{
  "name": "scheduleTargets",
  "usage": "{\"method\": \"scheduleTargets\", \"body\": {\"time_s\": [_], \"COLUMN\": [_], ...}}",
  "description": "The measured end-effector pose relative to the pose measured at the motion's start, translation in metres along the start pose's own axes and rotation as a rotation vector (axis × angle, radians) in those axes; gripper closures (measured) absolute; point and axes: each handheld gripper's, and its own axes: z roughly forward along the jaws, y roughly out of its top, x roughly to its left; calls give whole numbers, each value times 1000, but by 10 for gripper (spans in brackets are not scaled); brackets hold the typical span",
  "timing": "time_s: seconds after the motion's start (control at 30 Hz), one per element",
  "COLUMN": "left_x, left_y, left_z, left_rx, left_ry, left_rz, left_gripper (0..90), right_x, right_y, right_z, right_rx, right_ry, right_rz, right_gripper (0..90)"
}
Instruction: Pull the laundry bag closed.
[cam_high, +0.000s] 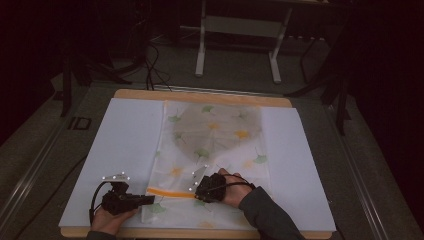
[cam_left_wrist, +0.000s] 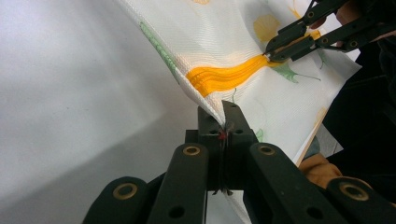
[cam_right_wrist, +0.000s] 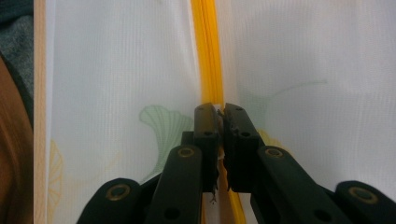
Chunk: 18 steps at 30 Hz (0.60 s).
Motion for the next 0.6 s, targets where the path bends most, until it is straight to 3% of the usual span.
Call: {"method": "scheduleTargets", "body": {"time_s": [0.6], "left_x": [0], "left_y": [0], "left_z": [0], "left_rx": [-2], "left_ry": [-1], "left_rz": [-2], "left_gripper": [886], "right_x": [-3], "right_y": [-8], "right_z": [-4], "right_rx": [19], "right_ry": [0], "right_rz": [12], "right_gripper": [849]}}
